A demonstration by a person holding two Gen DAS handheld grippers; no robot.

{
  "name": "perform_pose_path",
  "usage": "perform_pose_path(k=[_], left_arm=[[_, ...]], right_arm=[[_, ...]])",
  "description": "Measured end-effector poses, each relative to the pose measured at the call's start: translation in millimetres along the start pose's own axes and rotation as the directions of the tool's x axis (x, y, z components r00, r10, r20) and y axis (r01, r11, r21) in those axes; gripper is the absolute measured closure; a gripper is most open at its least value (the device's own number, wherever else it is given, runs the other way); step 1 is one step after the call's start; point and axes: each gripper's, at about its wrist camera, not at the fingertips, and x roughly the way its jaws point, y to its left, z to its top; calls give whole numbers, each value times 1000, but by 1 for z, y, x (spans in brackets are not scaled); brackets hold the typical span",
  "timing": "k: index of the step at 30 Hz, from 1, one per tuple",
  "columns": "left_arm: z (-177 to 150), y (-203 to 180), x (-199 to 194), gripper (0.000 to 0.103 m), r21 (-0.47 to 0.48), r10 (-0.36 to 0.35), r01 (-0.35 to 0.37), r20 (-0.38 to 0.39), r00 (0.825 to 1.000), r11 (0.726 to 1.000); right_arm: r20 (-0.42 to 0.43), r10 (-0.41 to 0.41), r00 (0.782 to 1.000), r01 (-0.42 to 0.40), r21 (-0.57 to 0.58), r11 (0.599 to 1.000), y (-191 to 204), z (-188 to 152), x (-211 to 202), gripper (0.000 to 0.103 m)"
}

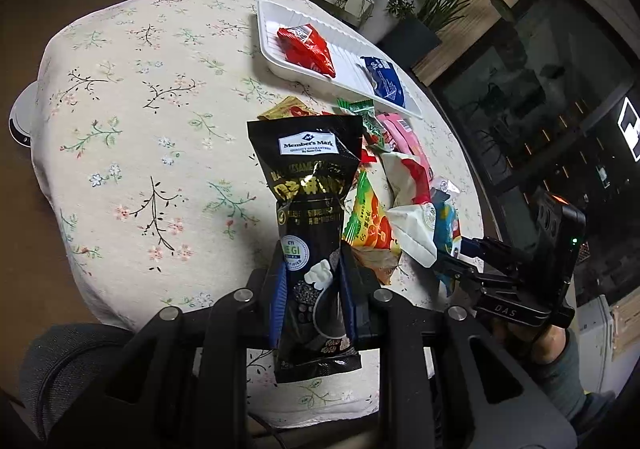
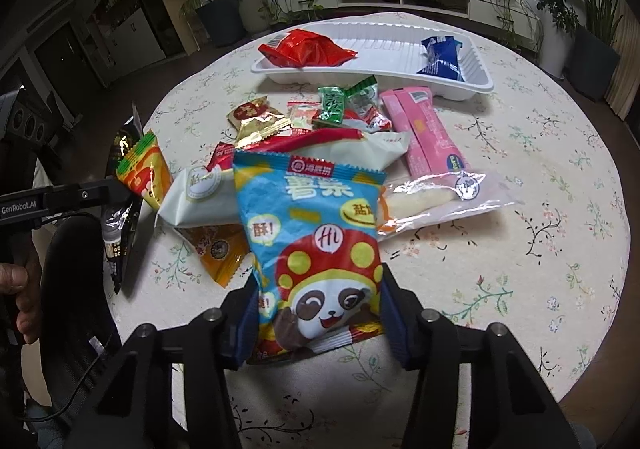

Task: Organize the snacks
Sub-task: 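Grasp the black coffee packet with the left tool while the right tool grasps the blue panda bag, then lower both held packets into the white tray and open both tools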

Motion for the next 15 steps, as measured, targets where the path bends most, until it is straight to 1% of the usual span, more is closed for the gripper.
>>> perform_pose_path(k=[7,12,15], left_arm=[[-2,-5,4,83,33,8,-7,-10,1000,999],[-2,-5,4,85,29,-3,2,3,1000,1000],[-2,-3,1,85,25,-10,10,7,1000,1000]], right_arm=[[28,12,1000,-12,17,1000,-2,-2,-10,55],[63,20,998,-23,37,999,-6,-1,-22,55],[79,41,996,-46,66,997,-12,-2,-30,56]])
